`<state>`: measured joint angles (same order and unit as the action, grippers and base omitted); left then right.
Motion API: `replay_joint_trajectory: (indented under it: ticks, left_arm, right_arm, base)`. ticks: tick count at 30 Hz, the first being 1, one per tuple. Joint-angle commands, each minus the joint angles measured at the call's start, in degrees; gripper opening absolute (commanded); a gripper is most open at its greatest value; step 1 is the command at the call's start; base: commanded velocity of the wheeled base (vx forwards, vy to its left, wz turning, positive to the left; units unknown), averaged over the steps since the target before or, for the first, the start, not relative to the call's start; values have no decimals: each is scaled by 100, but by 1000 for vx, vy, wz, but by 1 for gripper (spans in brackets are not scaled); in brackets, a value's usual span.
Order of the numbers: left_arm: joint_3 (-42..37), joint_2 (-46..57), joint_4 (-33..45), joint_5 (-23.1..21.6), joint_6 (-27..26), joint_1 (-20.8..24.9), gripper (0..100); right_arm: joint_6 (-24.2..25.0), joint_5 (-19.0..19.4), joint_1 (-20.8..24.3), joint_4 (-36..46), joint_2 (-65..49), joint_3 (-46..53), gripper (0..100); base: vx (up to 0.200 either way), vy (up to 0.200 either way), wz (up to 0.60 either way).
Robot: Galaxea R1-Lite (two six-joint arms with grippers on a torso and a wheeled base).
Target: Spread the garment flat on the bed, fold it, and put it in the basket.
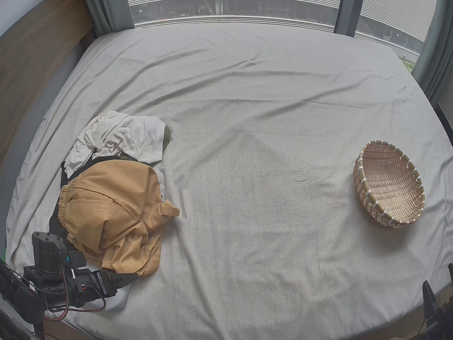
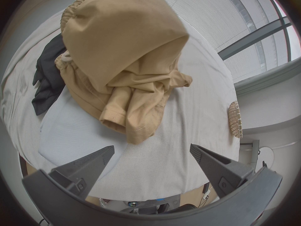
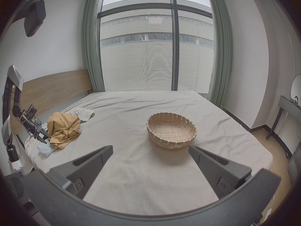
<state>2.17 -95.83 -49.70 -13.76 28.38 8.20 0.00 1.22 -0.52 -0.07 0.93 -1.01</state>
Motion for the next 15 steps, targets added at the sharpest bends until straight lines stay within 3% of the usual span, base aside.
replay_joint_trajectory:
  ticks: [1,15]
  left_arm:
    - [3,-305,-40,-4,1,-109,100]
    - [-6,-1438,-1455,32,1,-109,100]
  right_arm:
    - [0,1,0,-1,-66,92,100]
    - [0,1,0,-1,-66,92,100]
  base:
    - [0,0,0]
    - [0,0,0]
